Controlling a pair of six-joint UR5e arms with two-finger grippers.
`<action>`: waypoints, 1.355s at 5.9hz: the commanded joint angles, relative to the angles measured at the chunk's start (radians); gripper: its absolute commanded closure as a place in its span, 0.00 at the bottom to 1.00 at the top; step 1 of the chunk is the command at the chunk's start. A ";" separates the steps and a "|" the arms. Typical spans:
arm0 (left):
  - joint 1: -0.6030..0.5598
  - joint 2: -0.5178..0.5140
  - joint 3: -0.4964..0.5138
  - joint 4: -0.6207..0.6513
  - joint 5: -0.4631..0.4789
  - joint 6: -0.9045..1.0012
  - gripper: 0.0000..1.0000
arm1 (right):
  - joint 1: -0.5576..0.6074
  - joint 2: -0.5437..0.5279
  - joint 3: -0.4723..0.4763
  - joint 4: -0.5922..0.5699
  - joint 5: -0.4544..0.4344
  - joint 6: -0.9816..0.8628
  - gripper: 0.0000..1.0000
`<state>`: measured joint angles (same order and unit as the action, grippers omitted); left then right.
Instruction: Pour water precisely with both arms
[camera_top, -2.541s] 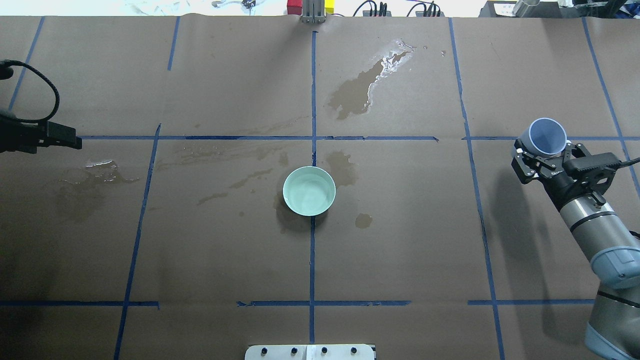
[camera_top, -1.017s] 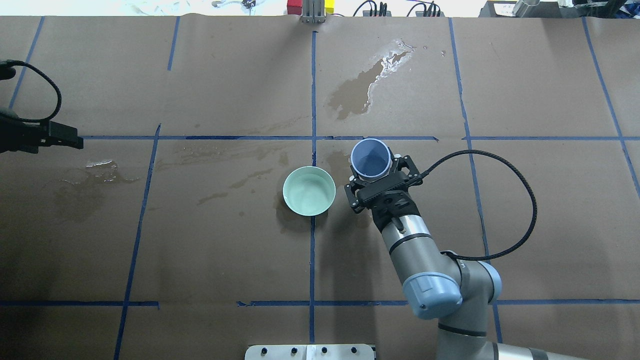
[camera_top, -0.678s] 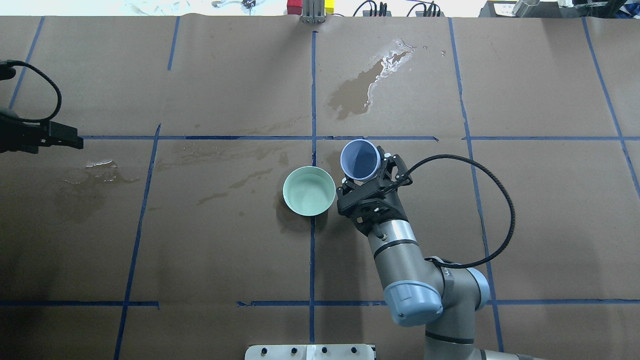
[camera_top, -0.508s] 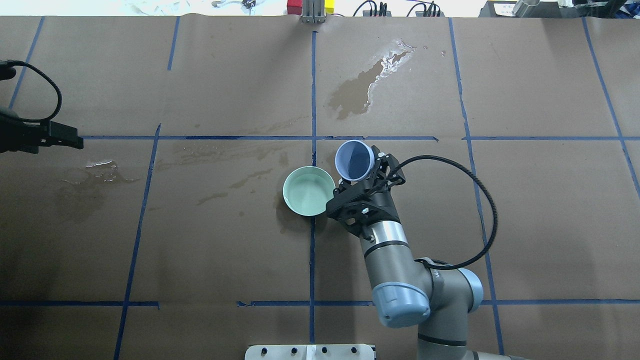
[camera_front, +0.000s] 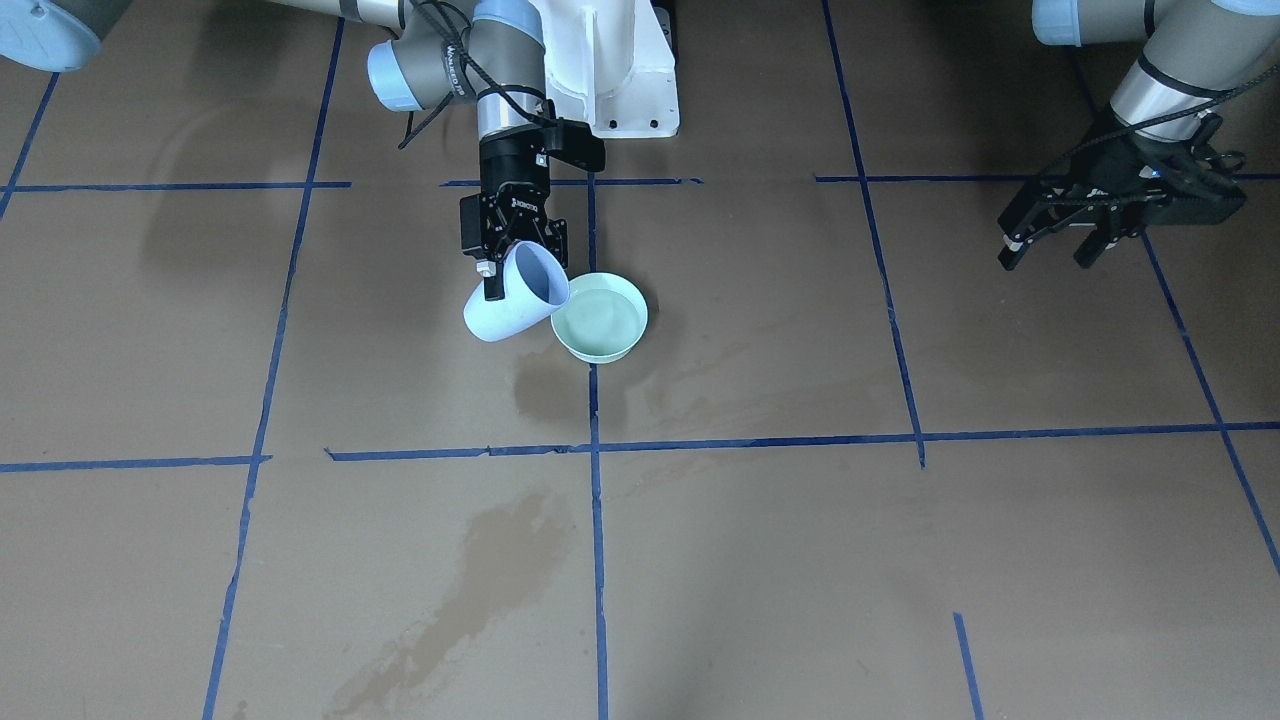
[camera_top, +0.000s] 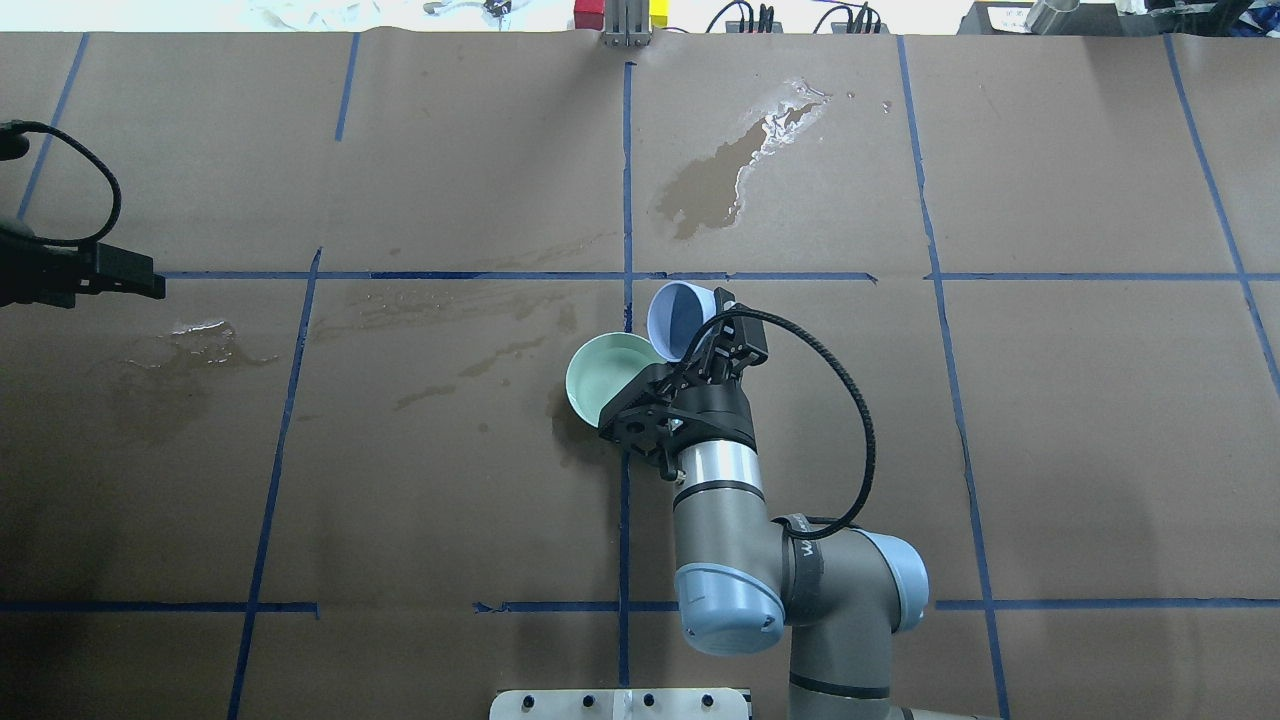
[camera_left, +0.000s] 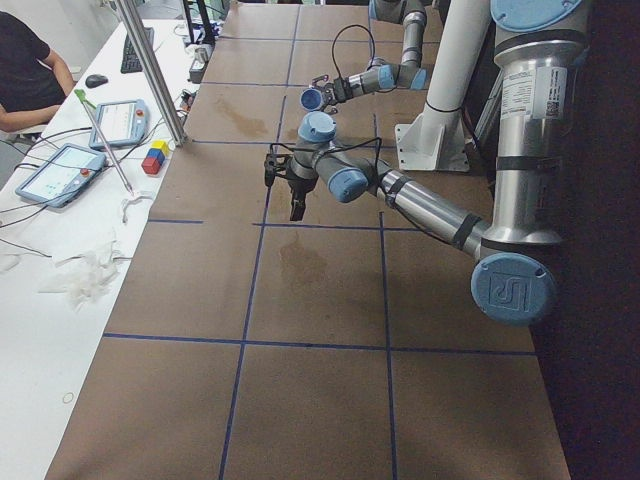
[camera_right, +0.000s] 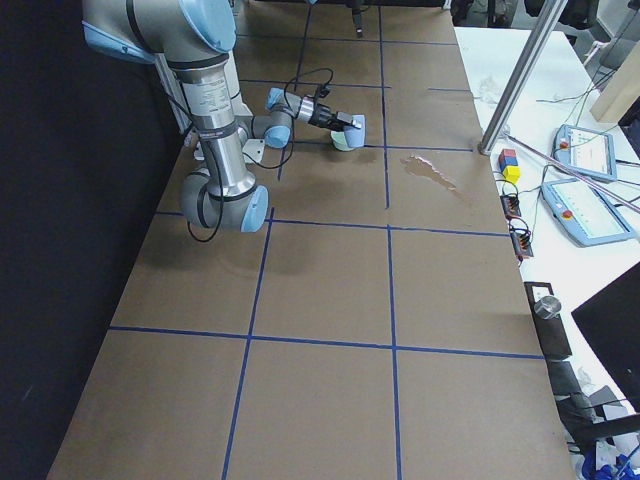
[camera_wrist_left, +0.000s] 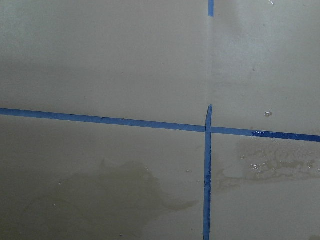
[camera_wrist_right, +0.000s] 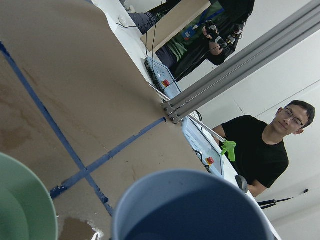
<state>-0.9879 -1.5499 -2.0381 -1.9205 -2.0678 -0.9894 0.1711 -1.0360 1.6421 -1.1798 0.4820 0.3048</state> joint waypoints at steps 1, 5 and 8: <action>0.000 0.001 -0.001 0.000 0.000 0.000 0.00 | -0.012 0.005 -0.013 -0.021 -0.034 -0.120 0.86; 0.000 0.001 -0.001 0.000 0.000 0.000 0.00 | -0.013 0.019 -0.022 -0.024 -0.033 -0.286 0.86; 0.000 0.002 -0.001 0.000 0.000 0.000 0.00 | -0.013 0.031 -0.022 -0.062 -0.033 -0.438 0.87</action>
<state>-0.9879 -1.5488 -2.0387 -1.9205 -2.0678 -0.9894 0.1581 -1.0107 1.6191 -1.2215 0.4494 -0.0902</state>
